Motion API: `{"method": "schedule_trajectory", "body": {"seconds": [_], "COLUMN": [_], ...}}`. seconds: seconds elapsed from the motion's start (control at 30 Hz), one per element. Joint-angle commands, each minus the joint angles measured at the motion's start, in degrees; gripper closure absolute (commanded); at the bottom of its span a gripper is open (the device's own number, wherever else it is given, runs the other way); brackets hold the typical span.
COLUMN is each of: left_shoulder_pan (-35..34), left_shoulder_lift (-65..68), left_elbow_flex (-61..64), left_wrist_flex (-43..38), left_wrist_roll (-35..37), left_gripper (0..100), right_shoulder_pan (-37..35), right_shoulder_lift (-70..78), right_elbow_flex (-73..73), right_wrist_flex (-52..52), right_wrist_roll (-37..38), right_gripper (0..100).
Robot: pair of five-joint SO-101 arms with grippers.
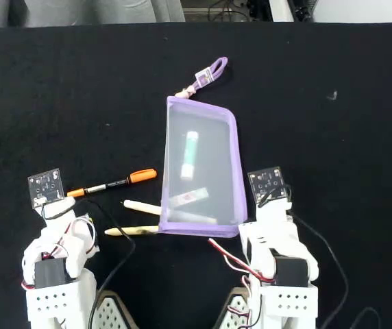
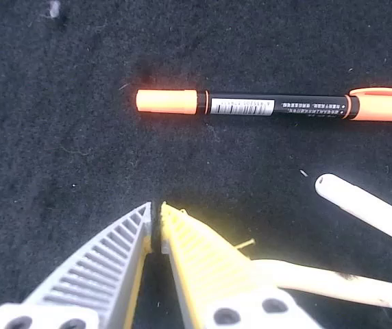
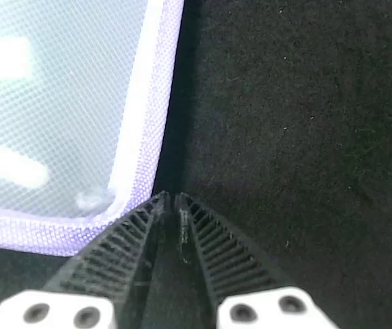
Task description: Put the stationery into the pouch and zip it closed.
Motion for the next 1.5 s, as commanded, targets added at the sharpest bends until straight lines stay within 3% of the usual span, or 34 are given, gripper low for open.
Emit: {"method": "schedule_trajectory", "body": {"seconds": [0.0, 0.83, 1.2, 1.27, 1.47], "left_shoulder_pan": [0.22, 0.22, 0.22, 0.22, 0.22], "left_shoulder_lift": [0.26, 0.26, 0.26, 0.26, 0.26], "left_elbow_flex": [1.27, 1.27, 1.27, 1.27, 1.27], "left_wrist_flex": [0.18, 0.18, 0.18, 0.18, 0.18], "left_wrist_roll": [0.26, 0.26, 0.26, 0.26, 0.26], "left_gripper": [97, 97, 97, 97, 97], "right_shoulder_pan": [0.88, -1.67, -1.58, -1.32, -1.58], "right_shoulder_lift": [-4.35, -4.79, -4.79, -4.79, -4.70], "right_elbow_flex": [-0.13, -0.13, -0.40, -0.57, -0.84], "right_wrist_flex": [0.35, -0.44, -14.86, -18.64, -28.22], "right_wrist_roll": [0.18, 0.18, 0.26, 3.08, 6.33], "right_gripper": [98.0, 97.7, 97.6, 97.1, 81.8]}}
